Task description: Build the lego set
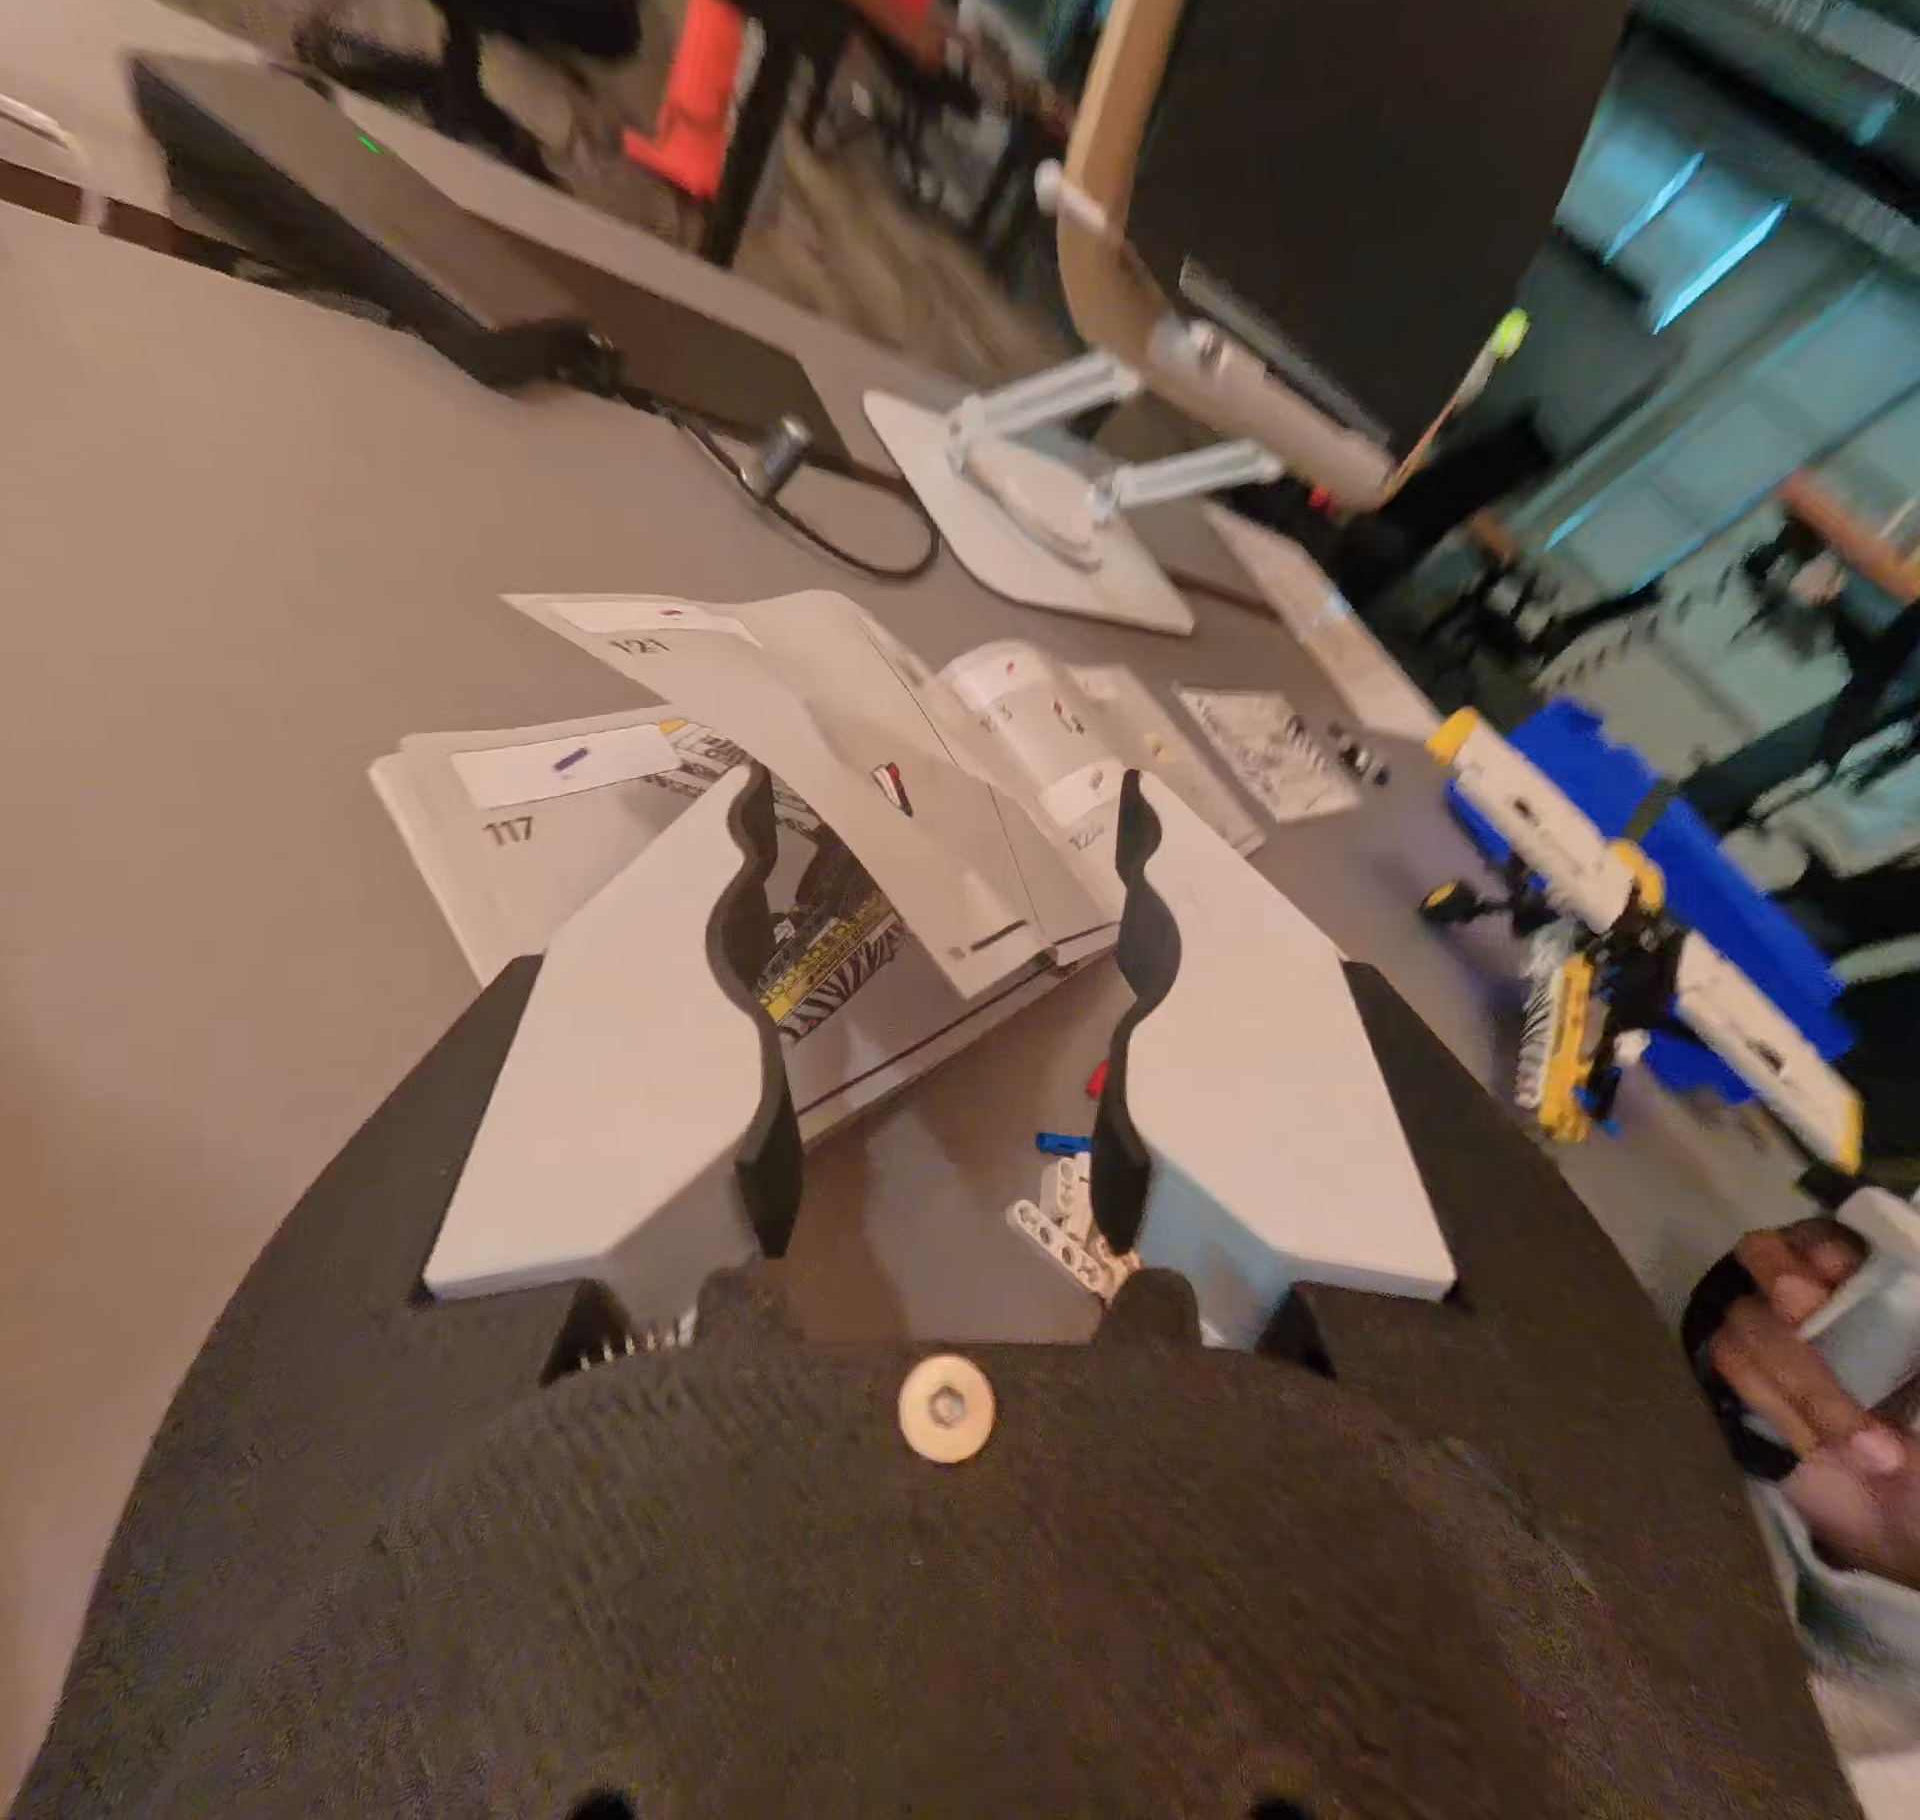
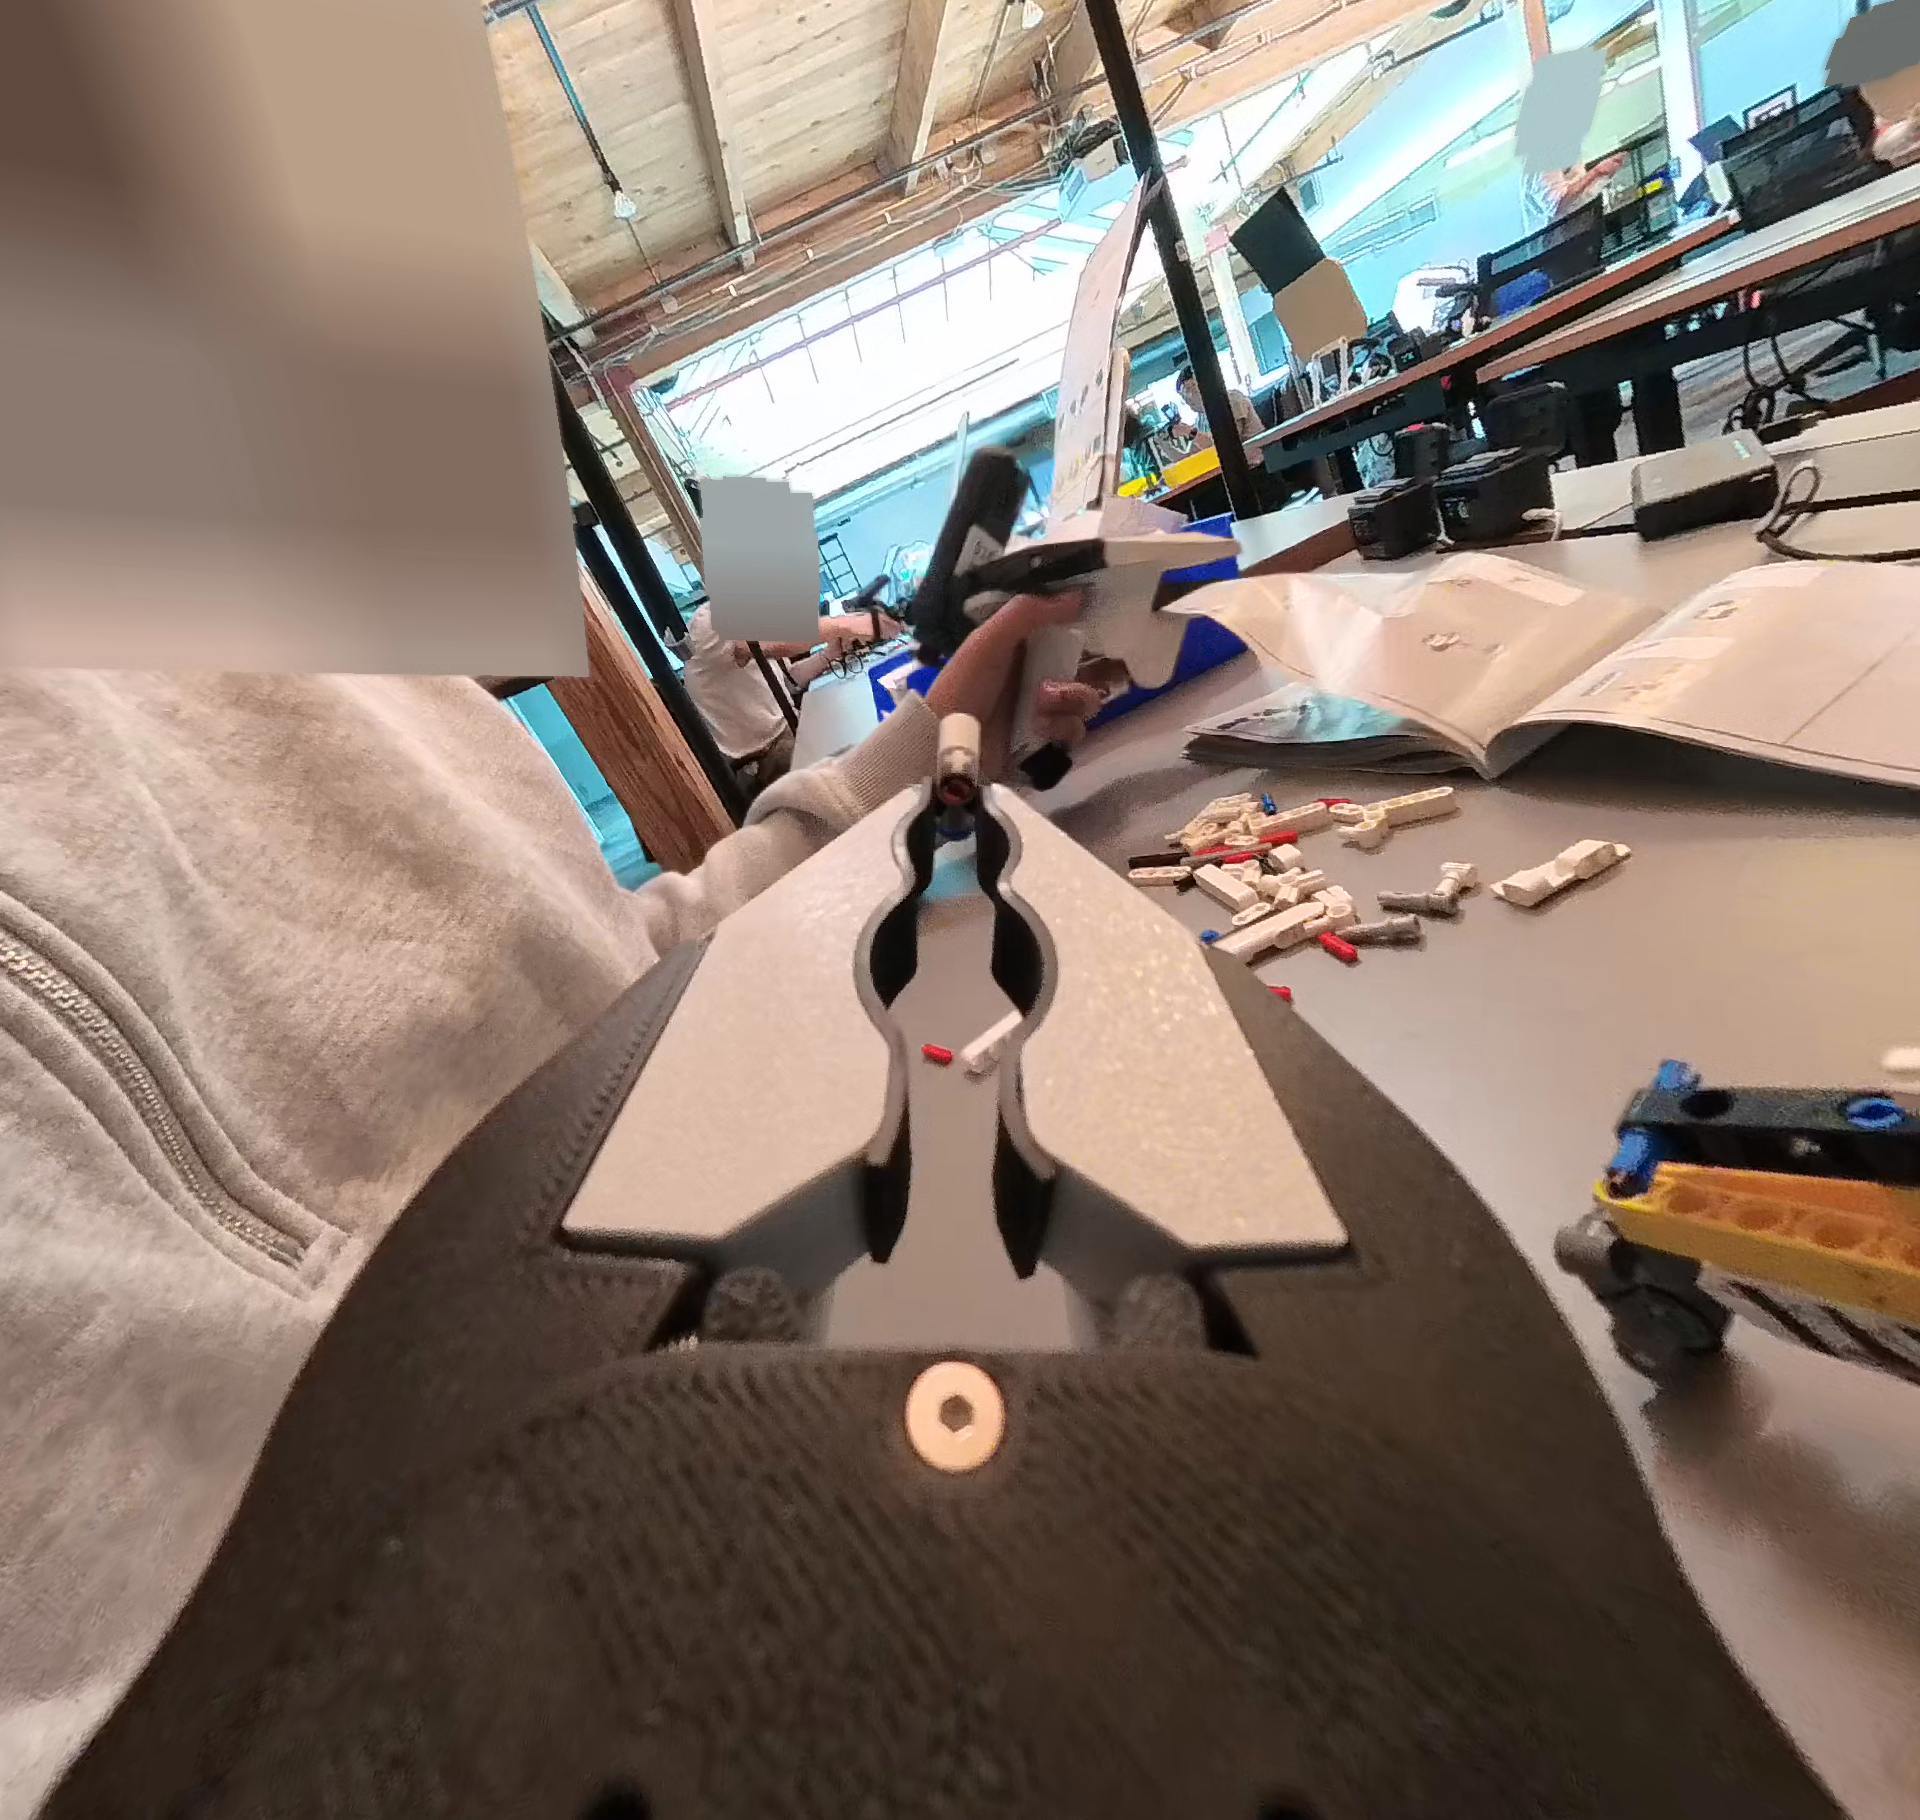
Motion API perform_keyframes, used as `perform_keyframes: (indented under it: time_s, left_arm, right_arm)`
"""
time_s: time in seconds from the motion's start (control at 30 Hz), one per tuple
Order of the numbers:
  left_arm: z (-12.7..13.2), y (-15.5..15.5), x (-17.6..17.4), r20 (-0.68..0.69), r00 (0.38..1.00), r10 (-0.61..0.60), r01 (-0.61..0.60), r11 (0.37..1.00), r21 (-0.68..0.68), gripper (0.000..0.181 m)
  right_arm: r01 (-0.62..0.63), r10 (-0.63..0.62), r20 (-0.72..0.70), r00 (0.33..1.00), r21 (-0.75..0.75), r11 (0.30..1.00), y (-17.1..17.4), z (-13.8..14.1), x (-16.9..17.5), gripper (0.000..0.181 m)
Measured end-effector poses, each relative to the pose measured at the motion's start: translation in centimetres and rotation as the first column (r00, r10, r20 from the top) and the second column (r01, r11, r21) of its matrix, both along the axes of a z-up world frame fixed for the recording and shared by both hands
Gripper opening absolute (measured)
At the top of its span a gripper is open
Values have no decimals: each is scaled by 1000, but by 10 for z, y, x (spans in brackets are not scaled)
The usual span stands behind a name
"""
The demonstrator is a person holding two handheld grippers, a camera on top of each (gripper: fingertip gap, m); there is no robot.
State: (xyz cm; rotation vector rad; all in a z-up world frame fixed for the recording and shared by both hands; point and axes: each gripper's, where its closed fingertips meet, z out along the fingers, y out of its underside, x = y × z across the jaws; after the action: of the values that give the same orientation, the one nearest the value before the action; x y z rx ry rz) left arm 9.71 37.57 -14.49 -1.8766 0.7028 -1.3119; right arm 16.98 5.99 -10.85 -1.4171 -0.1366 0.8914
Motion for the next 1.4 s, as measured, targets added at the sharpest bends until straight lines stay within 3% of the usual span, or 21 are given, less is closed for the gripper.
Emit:
perform_keyframes:
  time_s: [0.1,0.2,0.27,0.37,0.43,0.57,0.7,0.9,1.0,1.1,1.4]
  left_arm:
    - [0,-4,-12,119,993,-1,10,997,-74,66]
    - [-3,3,-15,105,994,26,-19,998,-66,66]
    - [-4,13,-22,51,993,107,-108,994,9,66]
    - [-1,41,-47,-32,941,338,-328,929,170,65]
    - [4,46,-54,-40,917,398,-376,893,248,64]
    - [-3,37,-42,-96,935,341,-301,908,291,61]
    - [-11,28,-33,-132,952,275,-231,933,276,51]
    - [-21,5,-12,-180,976,124,-74,962,263,37]
    - [-44,4,-10,-341,931,130,-30,959,283,24]
    - [-52,8,-17,-447,871,206,-17,920,390,2]
    - [-67,3,-14,-556,806,203,56,909,414,1]
  right_arm:
    - [16,-15,57,998,-25,1000,7,-5,-4,5]
    - [58,-53,119,991,-36,998,13,-9,-4,6]
    - [84,-81,118,990,-19,996,17,-7,-3,6]
    - [85,-86,33,996,33,996,26,8,-4,5]
    - [60,-62,29,998,49,997,36,18,-7,5]
    - [41,-47,148,988,47,998,54,17,-20,5]
    - [-19,17,122,992,11,1000,52,7,-34,6]
    - [9,-8,87,996,-13,1000,48,1,-25,6]
    - [-2,5,70,998,-34,999,50,-1,-25,6]
    - [17,-11,102,995,-56,998,52,-7,-26,5]
    - [54,-30,172,985,-139,989,59,-23,-27,6]
